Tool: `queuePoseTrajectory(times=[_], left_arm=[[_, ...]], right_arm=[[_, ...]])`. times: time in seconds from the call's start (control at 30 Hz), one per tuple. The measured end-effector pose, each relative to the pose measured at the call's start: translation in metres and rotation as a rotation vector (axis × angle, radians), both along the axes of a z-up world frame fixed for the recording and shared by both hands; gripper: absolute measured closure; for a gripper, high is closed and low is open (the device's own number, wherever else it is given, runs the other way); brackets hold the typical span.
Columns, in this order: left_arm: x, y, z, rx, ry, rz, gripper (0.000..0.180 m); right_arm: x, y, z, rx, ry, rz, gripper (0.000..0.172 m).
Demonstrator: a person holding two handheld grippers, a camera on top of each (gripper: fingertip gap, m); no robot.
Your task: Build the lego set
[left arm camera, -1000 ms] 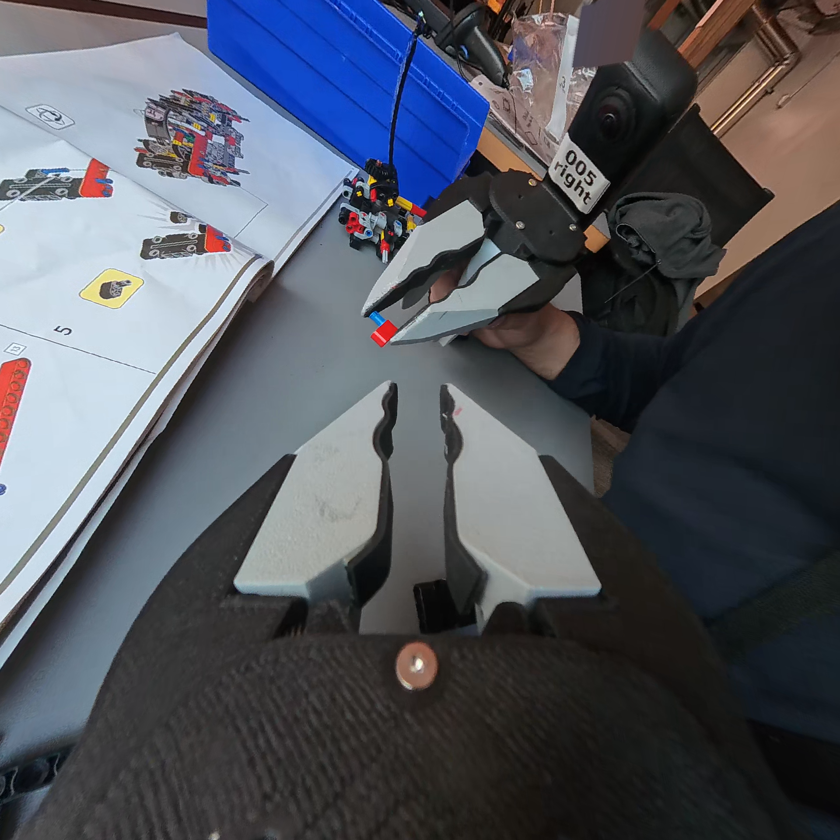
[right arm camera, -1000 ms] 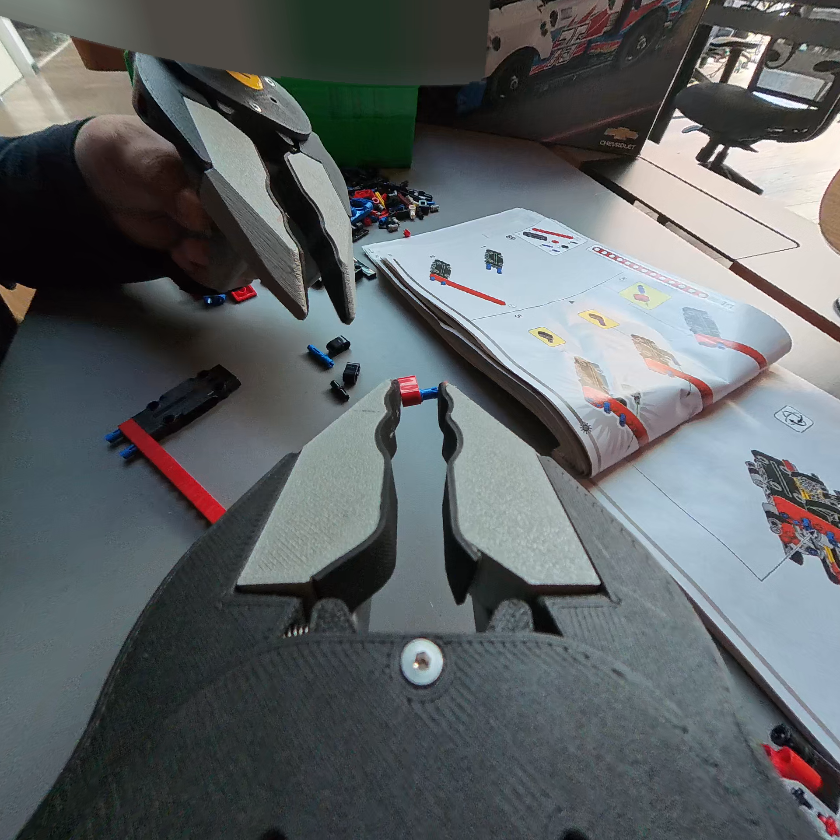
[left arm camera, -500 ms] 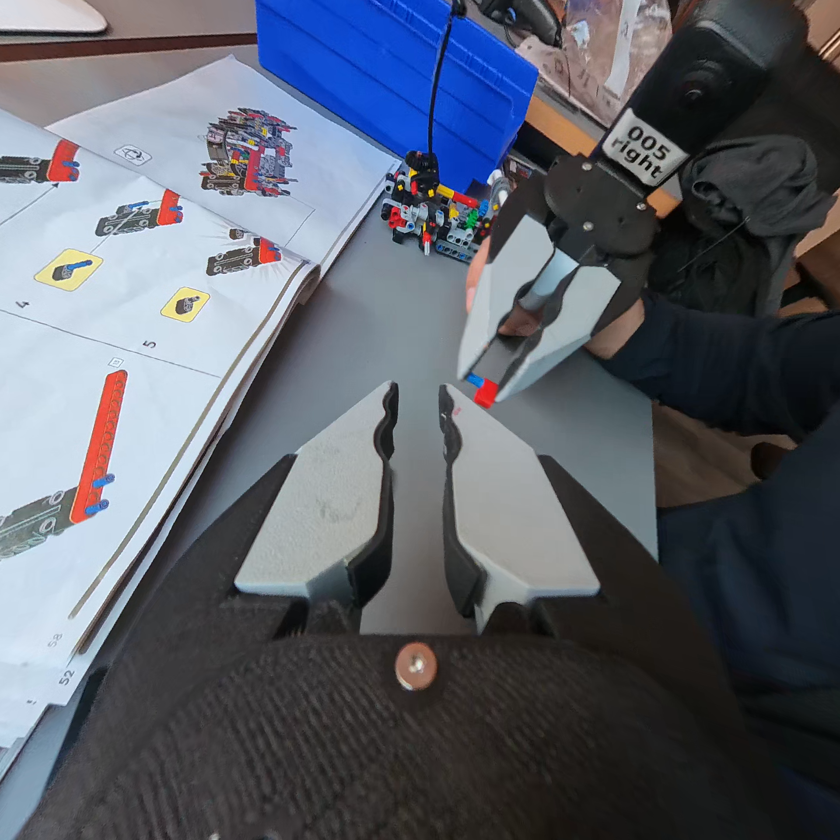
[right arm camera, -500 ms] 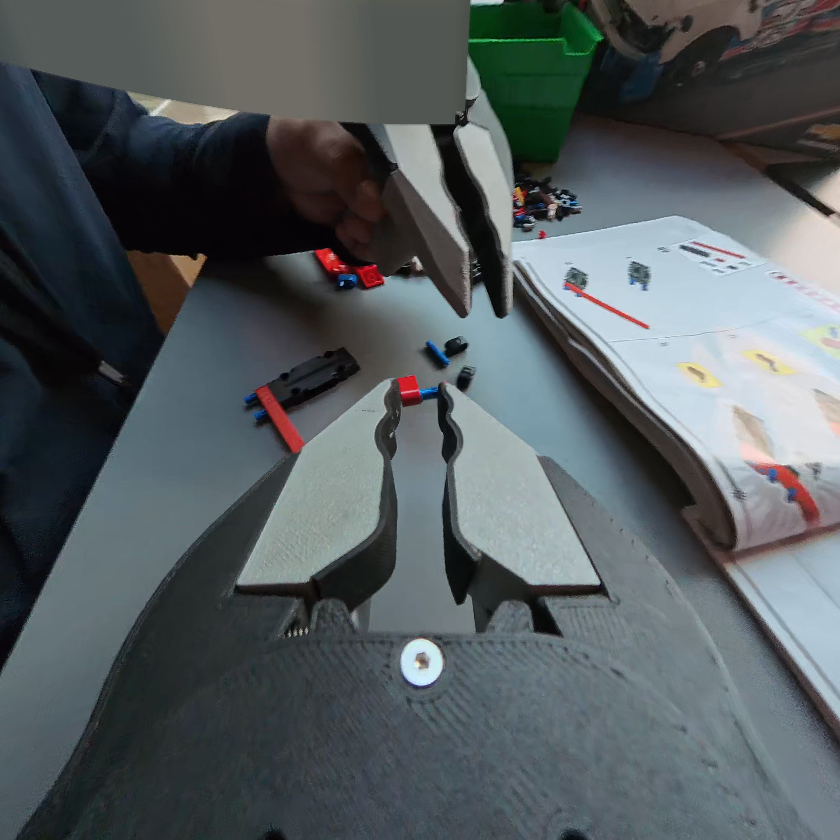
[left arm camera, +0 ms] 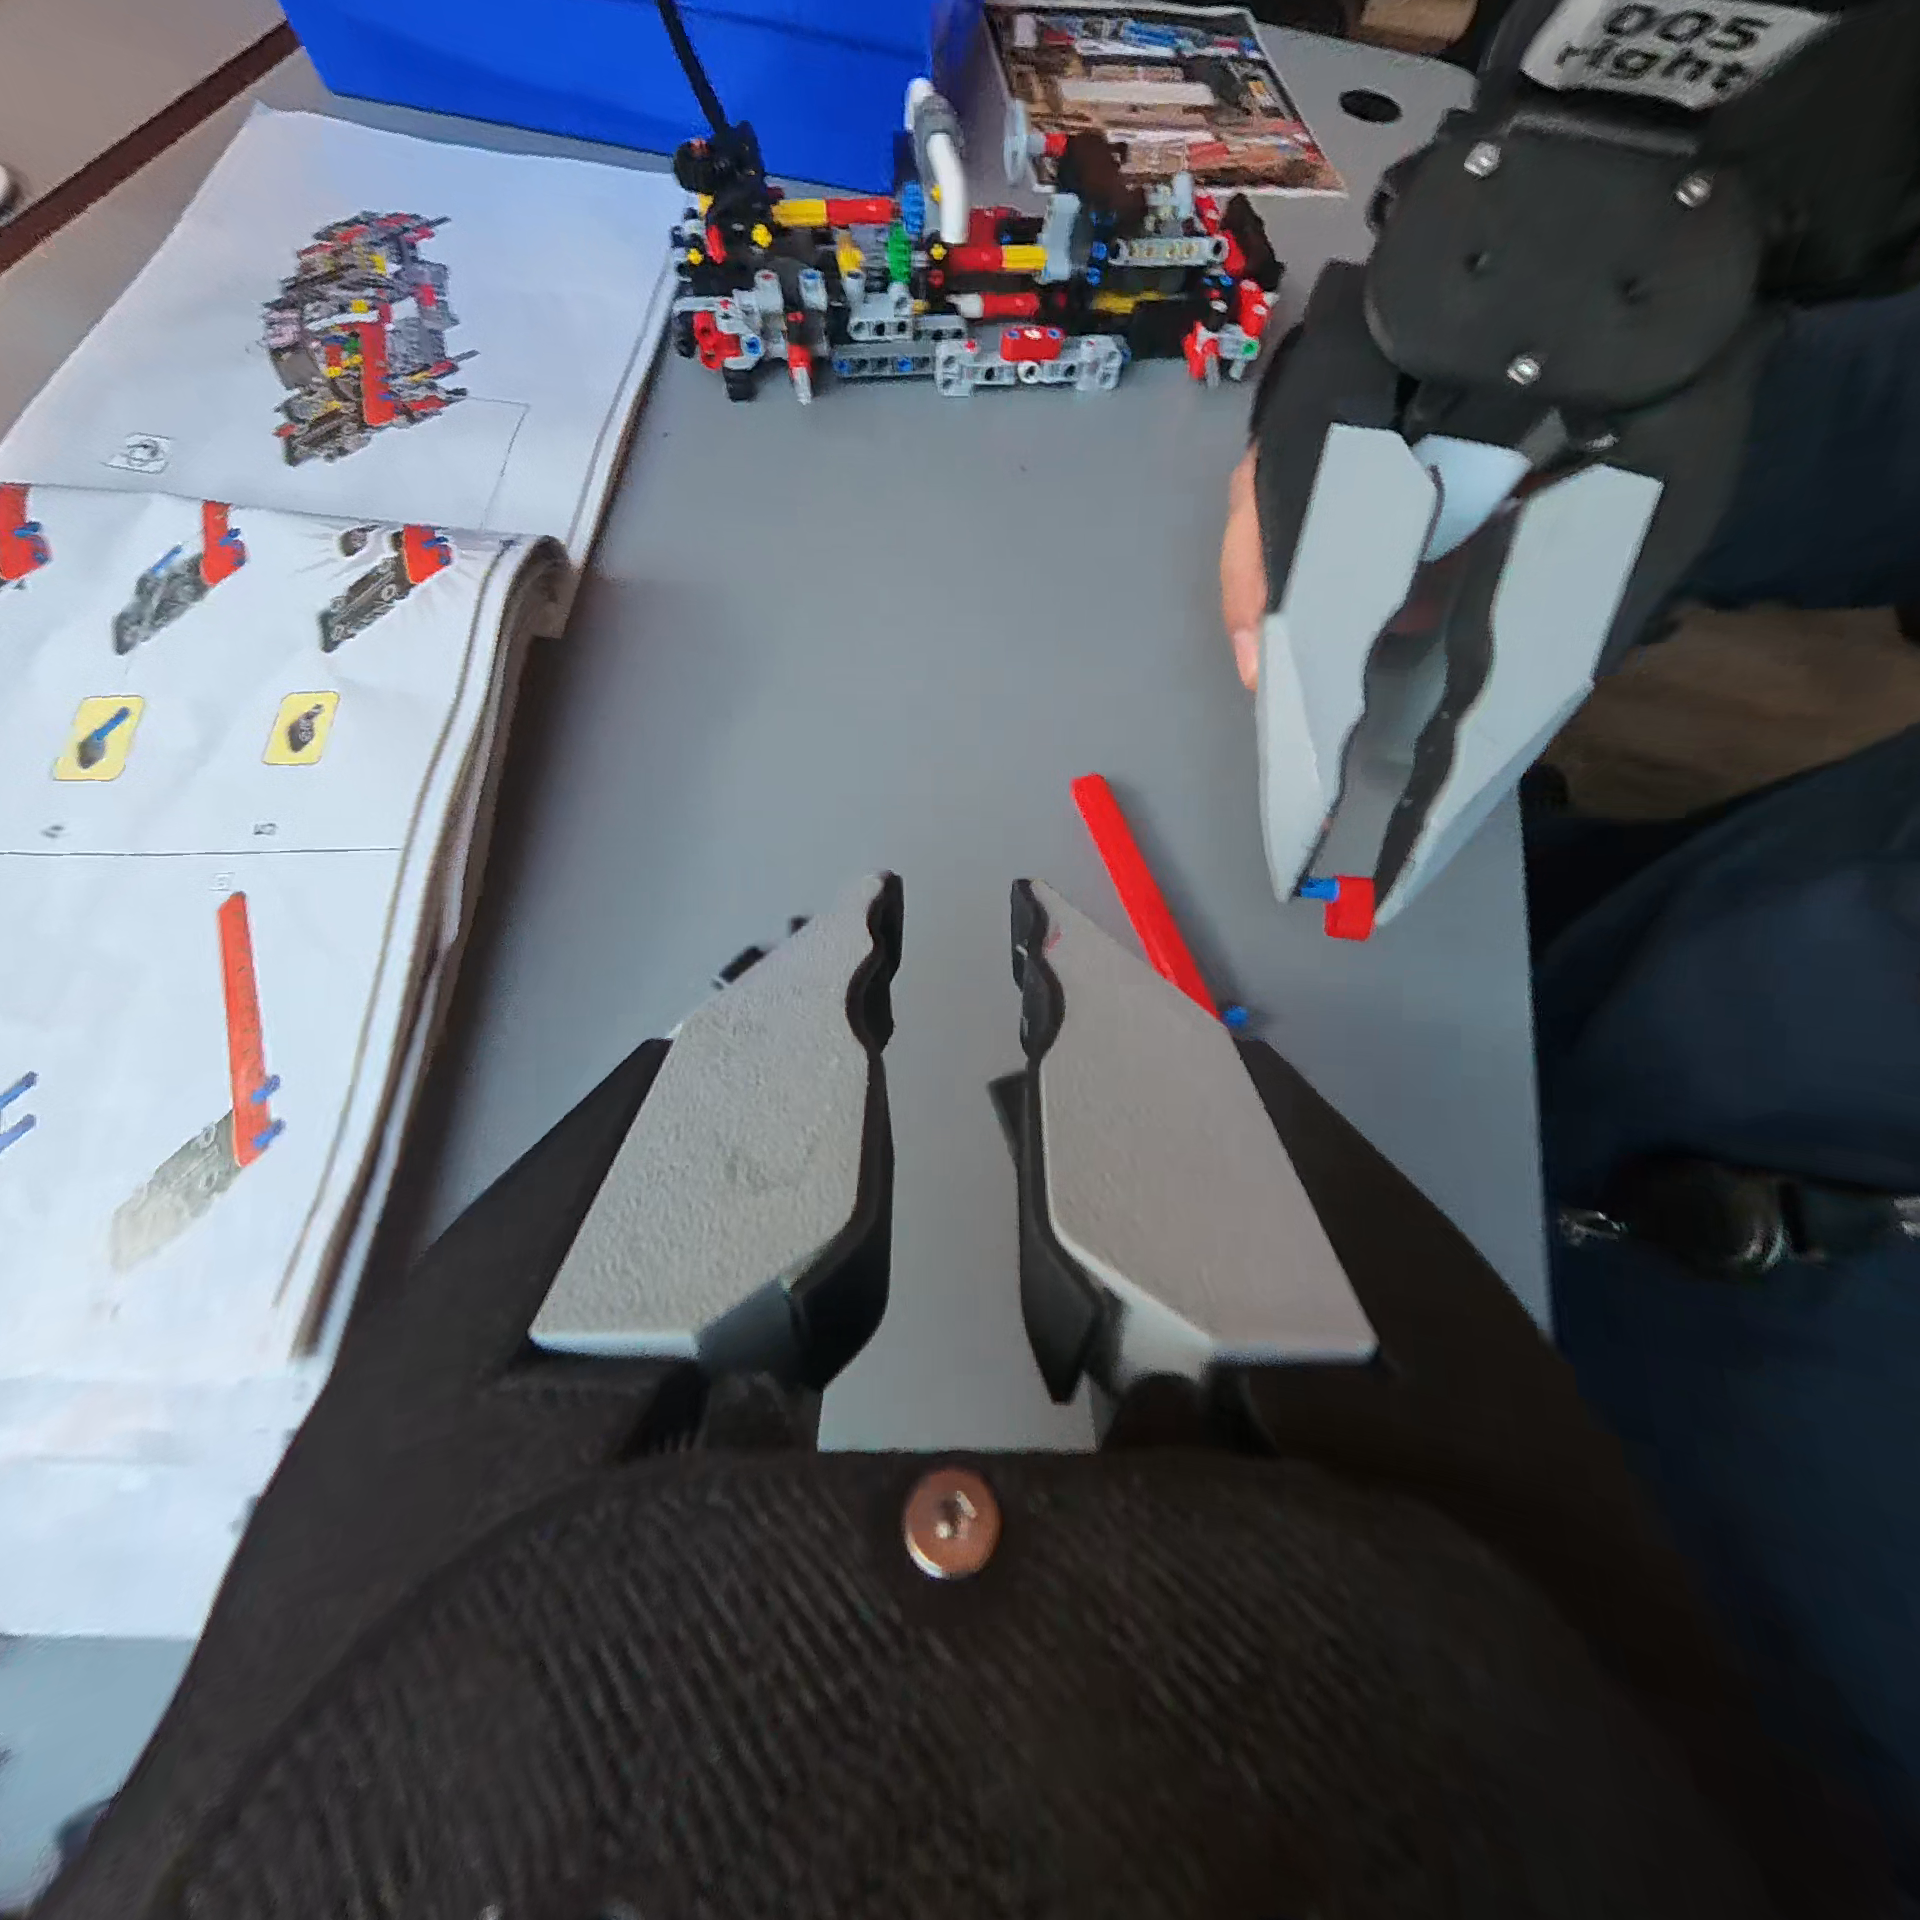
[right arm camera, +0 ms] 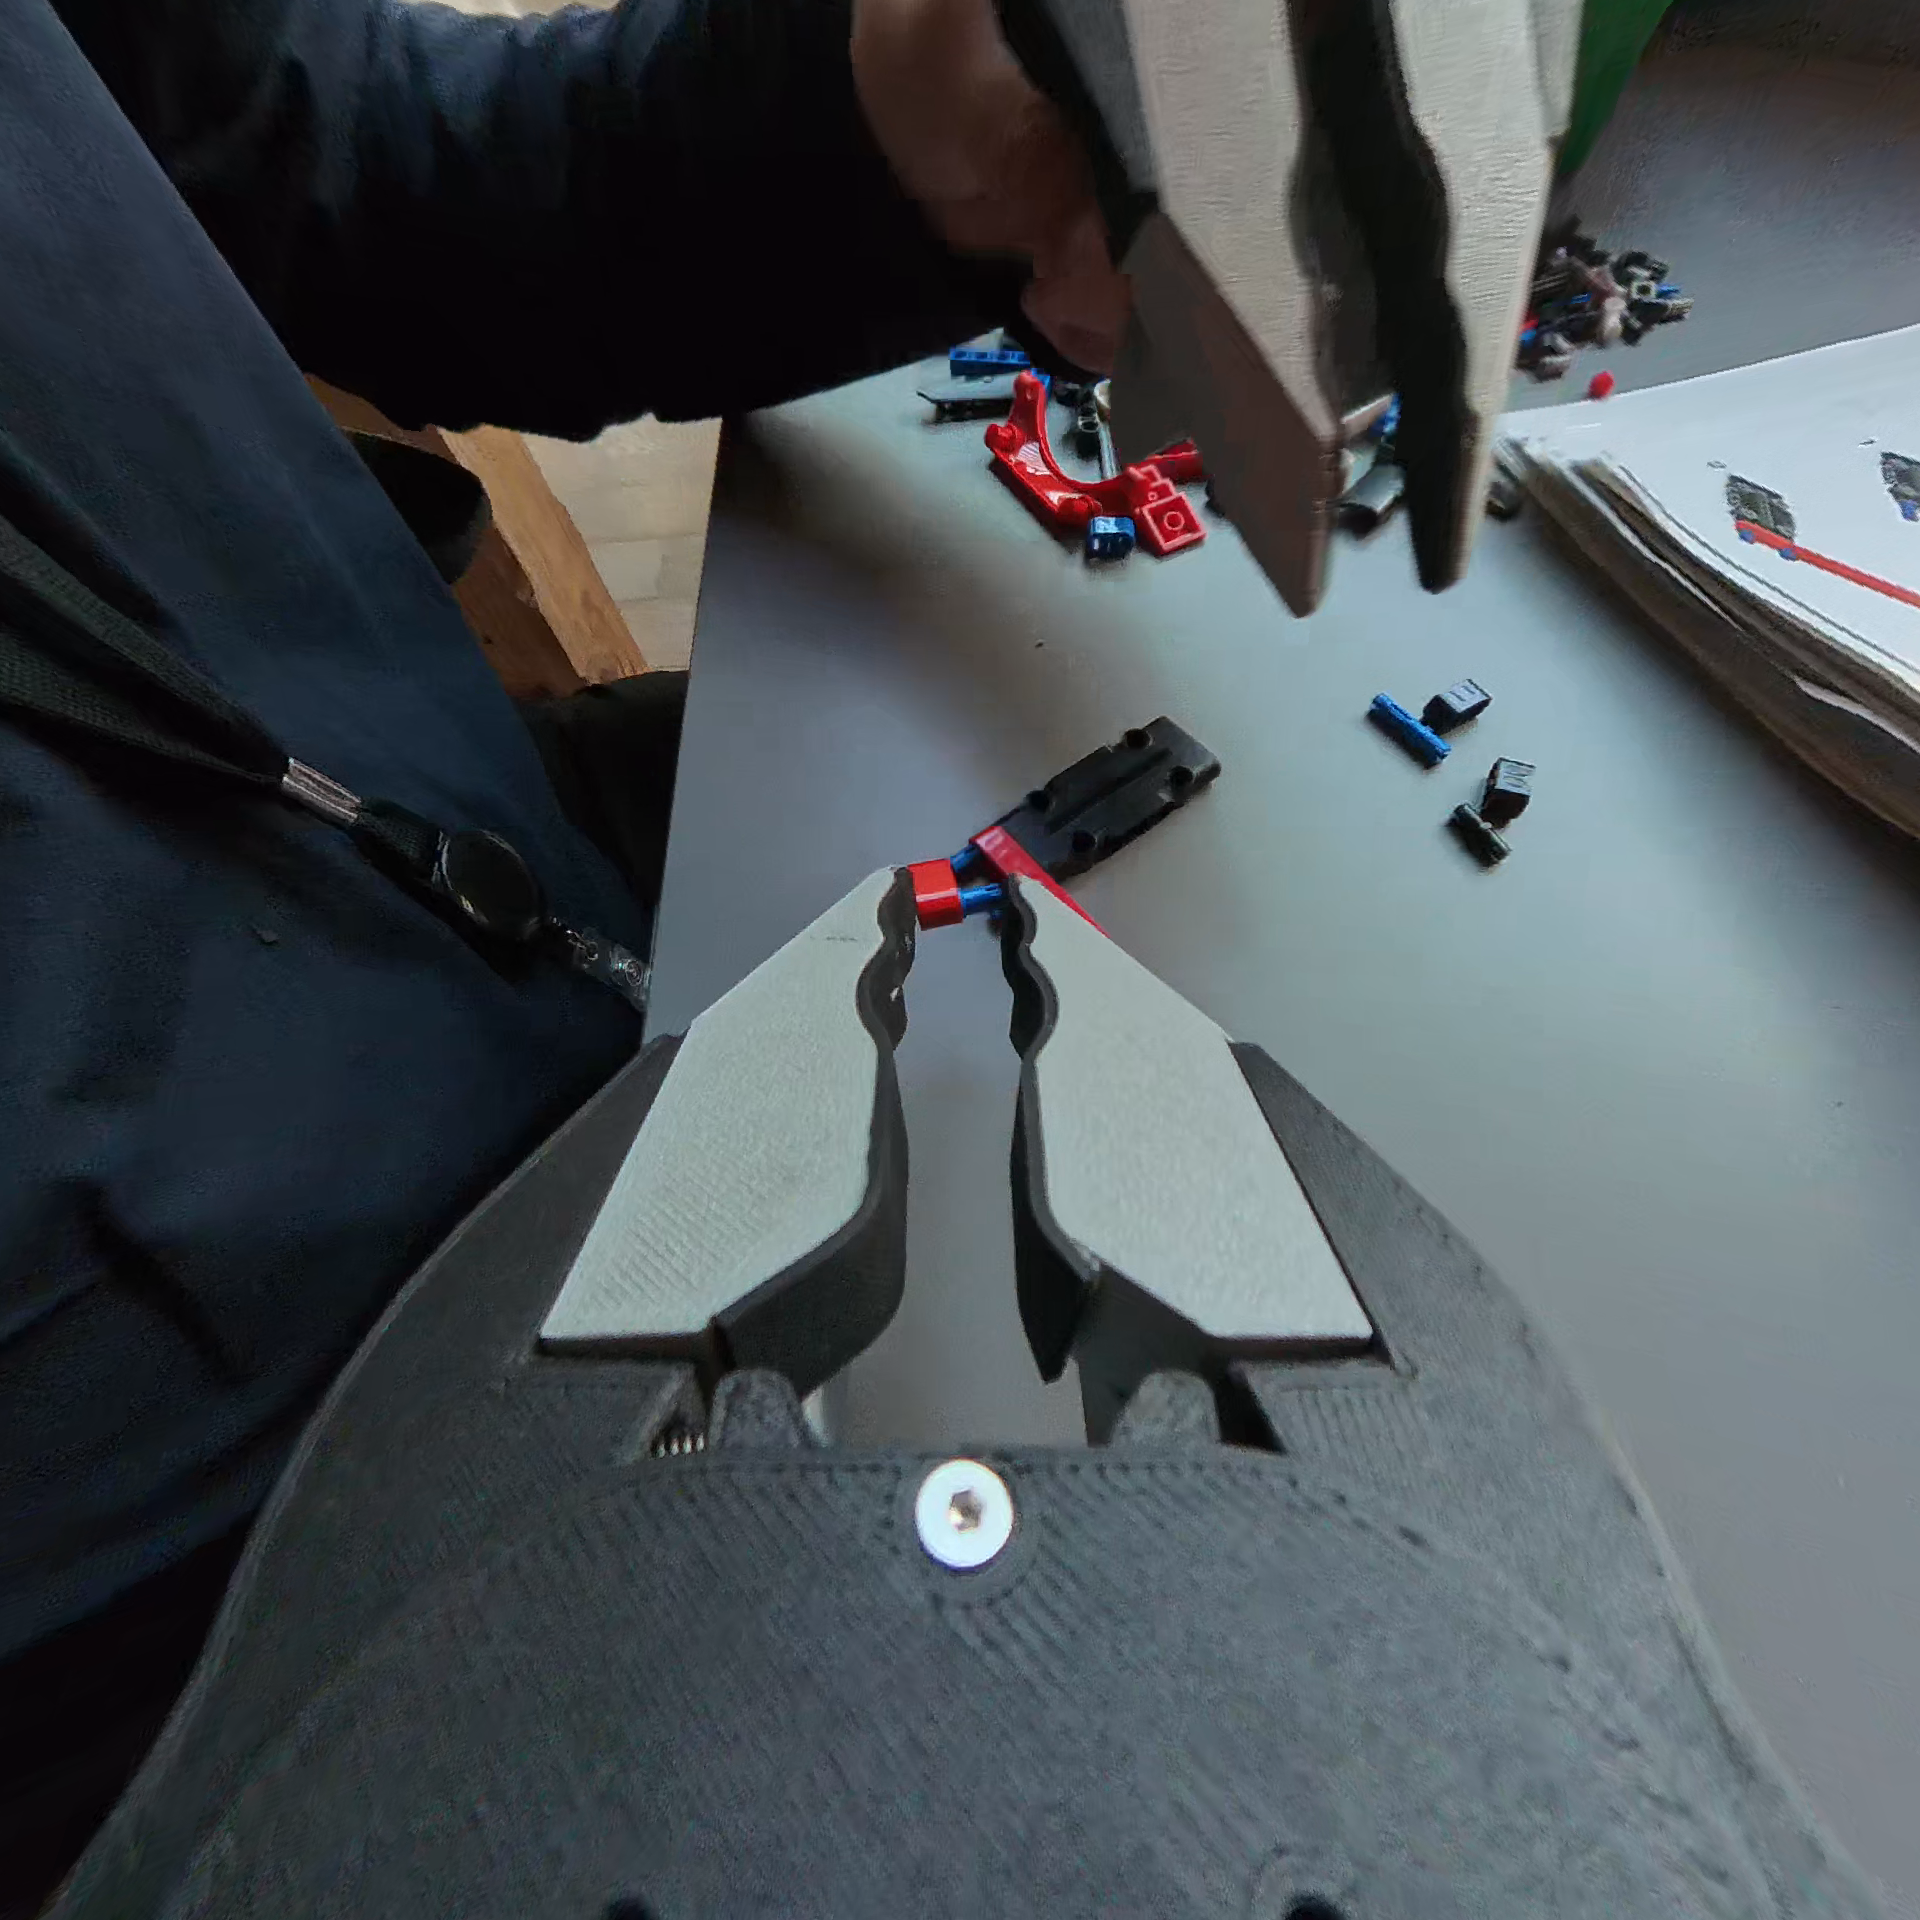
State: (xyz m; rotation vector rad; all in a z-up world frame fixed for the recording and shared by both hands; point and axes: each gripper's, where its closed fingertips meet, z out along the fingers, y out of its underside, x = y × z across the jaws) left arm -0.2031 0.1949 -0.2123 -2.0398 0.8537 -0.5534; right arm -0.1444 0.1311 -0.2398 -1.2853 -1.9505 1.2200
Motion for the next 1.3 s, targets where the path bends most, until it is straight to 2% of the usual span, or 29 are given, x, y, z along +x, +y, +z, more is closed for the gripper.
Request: queuePoseTrajectory(times=[0.1, 0.2, 0.33, 0.47, 0.57, 0.7, 0.8, 1.03, 1.3], left_arm=[[0.019, -0.032, -0.004, 0.036, 0.03, -0.06, 0.16], [0.042, -0.059, -0.008, 0.182, 0.107, -0.12, 0.158], [0.064, -0.077, -0.009, 0.37, 0.219, -0.134, 0.161], [0.065, -0.076, -0.01, 0.552, 0.391, -0.039, 0.17], [0.066, -0.083, -0.016, 0.566, 0.462, -0.004, 0.17], [0.078, -0.094, -0.015, 0.558, 0.422, 0.017, 0.171], [0.081, -0.097, -0.012, 0.604, 0.453, 0.024, 0.175], [0.086, -0.099, -0.009, 0.624, 0.458, 0.022, 0.174], [0.088, -0.097, -0.01, 0.625, 0.441, 0.022, 0.18]], right_arm=[[0.003, -0.002, 0.001, -0.028, 0.006, -0.019, 0.158], [0.005, -0.001, 0.006, -0.082, 0.015, -0.032, 0.158], [0.005, -0.001, 0.012, -0.204, 0.011, -0.041, 0.158], [0.005, -0.009, 0.017, -0.345, -0.008, -0.03, 0.158], [0.007, -0.017, 0.017, -0.413, -0.044, -0.022, 0.158], [0.011, -0.032, 0.015, -0.501, -0.092, -0.003, 0.158], [0.011, -0.035, 0.013, -0.514, -0.111, 0.0, 0.158], [0.013, -0.036, 0.01, -0.637, -0.174, -0.009, 0.158], [0.011, -0.034, 0.004, -0.677, -0.221, -0.036, 0.158]])
